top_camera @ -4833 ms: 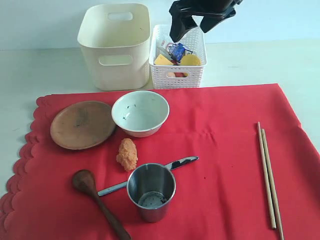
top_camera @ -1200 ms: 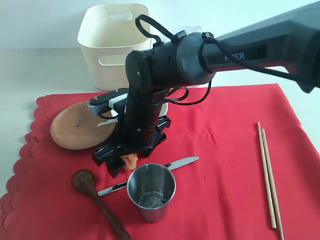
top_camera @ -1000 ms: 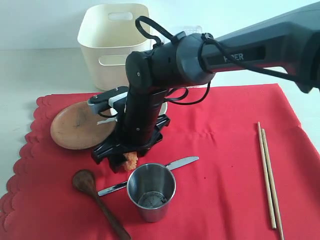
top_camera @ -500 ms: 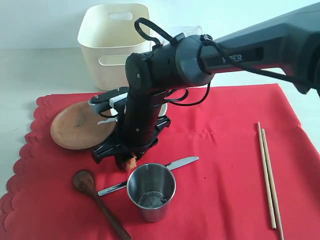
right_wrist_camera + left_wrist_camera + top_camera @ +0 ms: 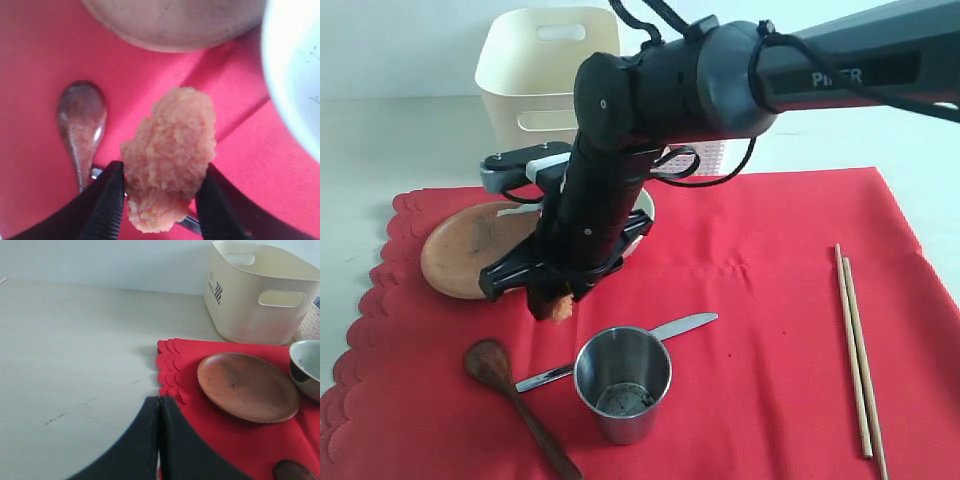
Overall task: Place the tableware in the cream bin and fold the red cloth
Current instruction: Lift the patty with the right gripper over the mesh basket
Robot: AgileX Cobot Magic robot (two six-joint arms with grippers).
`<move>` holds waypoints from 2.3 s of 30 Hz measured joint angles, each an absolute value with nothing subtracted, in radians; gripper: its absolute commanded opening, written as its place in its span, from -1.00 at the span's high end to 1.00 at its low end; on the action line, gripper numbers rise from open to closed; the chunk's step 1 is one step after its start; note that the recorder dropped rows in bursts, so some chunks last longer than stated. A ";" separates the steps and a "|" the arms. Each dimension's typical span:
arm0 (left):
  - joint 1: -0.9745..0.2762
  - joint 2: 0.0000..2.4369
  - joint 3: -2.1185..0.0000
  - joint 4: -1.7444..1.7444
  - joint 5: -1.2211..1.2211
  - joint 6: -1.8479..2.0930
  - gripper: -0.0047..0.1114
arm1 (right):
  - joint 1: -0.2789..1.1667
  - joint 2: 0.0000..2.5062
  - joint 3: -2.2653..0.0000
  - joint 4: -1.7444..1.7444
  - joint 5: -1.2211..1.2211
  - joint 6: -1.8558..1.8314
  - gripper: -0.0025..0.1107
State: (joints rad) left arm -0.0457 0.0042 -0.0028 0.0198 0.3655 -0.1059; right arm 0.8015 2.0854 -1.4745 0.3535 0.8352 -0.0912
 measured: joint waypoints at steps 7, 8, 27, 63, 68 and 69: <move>-0.046 0.004 -0.003 0.020 0.366 -0.106 0.92 | 0.801 1.984 -1.474 0.377 0.841 -0.142 0.96; -0.046 0.004 -0.003 0.020 0.366 -0.106 0.92 | 0.801 1.970 -1.474 0.379 0.841 -0.146 0.96; -0.046 0.004 -0.003 0.020 0.366 -0.106 0.92 | 0.794 1.695 -1.474 -0.109 0.848 0.048 0.96; -0.046 0.004 -0.003 0.020 0.366 -0.106 0.92 | 0.431 1.919 -1.474 -0.032 0.355 0.027 0.96; -0.046 0.004 -0.003 0.020 0.366 -0.106 0.92 | 0.431 1.999 -1.474 -0.050 0.305 0.014 0.96; -0.046 0.004 -0.003 0.020 0.366 -0.106 0.92 | 0.431 2.010 -1.474 -0.053 0.303 0.010 0.96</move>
State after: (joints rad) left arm -0.0457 0.0042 -0.0028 0.0198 0.3655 -0.1059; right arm 0.4305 2.0100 -1.4741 -0.0529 0.3032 0.0096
